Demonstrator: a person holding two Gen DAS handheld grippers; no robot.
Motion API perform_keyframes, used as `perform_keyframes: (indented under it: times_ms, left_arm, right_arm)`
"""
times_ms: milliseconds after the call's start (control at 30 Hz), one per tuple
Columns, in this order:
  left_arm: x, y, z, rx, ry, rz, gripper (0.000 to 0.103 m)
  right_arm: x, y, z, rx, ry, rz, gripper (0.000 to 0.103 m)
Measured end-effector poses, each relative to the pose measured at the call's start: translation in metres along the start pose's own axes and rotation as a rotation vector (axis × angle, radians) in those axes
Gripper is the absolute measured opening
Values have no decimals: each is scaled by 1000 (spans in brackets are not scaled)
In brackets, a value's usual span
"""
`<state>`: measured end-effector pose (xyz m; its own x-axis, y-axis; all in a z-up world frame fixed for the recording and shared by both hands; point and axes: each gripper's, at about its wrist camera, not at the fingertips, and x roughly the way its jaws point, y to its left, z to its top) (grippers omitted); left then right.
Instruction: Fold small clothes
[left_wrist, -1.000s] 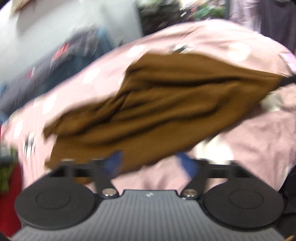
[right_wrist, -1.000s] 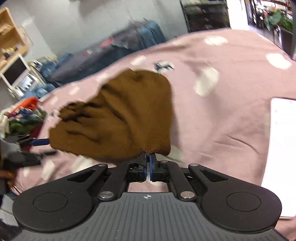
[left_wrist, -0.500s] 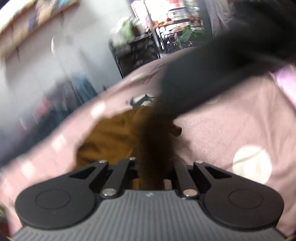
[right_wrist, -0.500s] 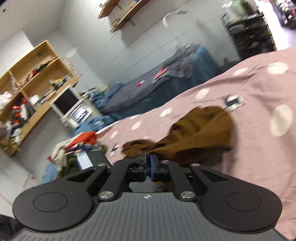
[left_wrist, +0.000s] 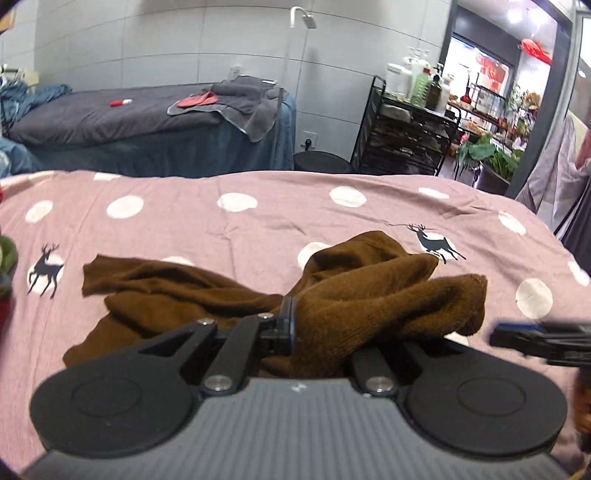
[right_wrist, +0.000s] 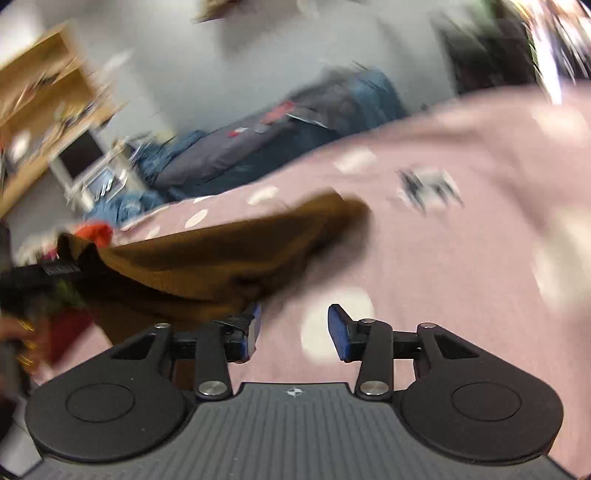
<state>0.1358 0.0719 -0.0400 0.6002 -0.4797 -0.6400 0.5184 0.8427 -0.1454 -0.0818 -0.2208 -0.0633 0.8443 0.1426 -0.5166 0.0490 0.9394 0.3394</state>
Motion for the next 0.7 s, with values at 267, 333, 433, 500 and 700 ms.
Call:
perform_keyframes:
  times_ms: [267, 333, 433, 500, 700]
  left_arm:
    - [-15, 0, -10, -21, 6, -3, 6]
    - [-16, -1, -12, -14, 11, -5, 6]
    - [-16, -2, -13, -10, 15, -5, 6]
    - [-17, -2, -14, -6, 9, -1, 6]
    - [-56, 5, -3, -42, -136, 46, 6]
  right_arm:
    - [85, 84, -24, -1205, -26, -152, 84]
    - [97, 83, -22, -1241, -19, -160, 75]
    - [111, 76, -14, -1233, 48, -188, 8]
    - [107, 74, -3, -1131, 67, -171, 7]
    - [0, 66, 50, -656, -125, 4, 6]
